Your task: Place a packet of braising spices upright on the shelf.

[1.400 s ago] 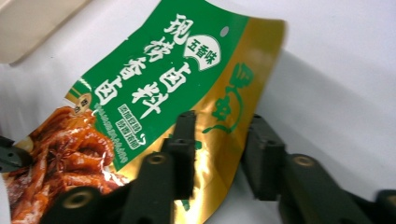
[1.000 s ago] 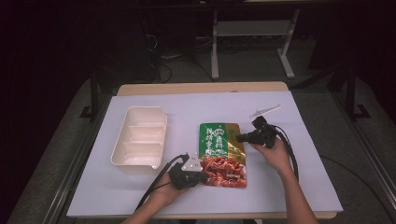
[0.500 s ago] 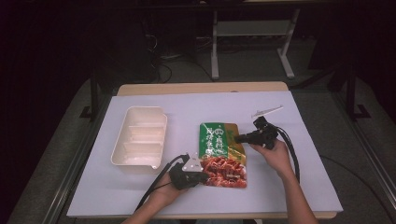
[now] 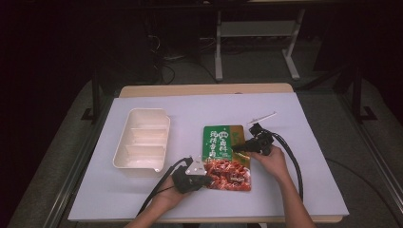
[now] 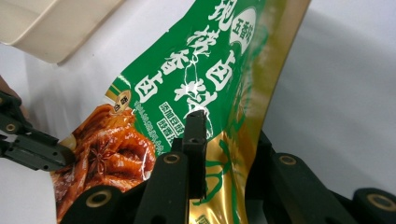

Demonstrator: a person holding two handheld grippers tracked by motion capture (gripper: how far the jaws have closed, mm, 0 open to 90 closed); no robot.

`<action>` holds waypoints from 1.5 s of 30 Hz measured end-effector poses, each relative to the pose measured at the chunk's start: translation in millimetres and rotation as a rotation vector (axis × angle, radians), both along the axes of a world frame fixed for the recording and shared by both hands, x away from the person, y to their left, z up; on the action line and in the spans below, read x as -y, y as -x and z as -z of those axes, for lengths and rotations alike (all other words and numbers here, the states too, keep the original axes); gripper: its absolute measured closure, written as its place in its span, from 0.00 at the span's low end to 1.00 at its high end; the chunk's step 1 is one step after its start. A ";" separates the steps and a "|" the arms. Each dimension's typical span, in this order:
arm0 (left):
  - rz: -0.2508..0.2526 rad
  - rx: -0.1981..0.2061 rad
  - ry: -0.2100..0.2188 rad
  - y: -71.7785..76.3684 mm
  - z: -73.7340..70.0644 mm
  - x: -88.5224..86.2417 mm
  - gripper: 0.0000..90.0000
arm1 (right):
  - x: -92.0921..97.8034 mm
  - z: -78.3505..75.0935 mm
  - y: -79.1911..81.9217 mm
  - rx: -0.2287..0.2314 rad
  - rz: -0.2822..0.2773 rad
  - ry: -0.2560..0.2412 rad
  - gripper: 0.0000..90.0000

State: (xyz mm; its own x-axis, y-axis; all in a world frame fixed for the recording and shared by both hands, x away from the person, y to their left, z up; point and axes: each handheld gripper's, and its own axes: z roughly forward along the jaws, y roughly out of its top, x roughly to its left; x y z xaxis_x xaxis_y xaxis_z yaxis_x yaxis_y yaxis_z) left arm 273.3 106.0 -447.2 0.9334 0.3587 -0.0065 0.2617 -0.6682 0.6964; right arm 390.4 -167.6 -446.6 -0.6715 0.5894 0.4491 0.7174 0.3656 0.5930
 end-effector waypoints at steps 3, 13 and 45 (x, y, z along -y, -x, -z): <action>0.005 0.003 -0.007 -0.3 -0.3 -0.4 1.00 | -1.3 2.4 0.0 0.001 0.000 -0.002 0.84; -0.002 0.006 0.008 0.4 0.9 -1.2 1.00 | -7.0 6.4 0.2 0.018 0.006 0.017 0.95; -0.015 0.033 0.169 33.0 -15.8 -45.9 0.74 | -1.7 -69.1 31.6 0.219 -0.035 -0.118 0.99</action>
State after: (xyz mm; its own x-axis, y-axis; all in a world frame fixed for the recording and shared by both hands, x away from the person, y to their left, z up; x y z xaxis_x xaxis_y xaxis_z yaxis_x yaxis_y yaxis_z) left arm 240.2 151.9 -431.4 0.9285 0.3695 -0.0373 0.2460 -0.5366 0.8072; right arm 358.8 -165.9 -377.4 -0.7796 0.5163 0.3546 0.5551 0.3073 0.7729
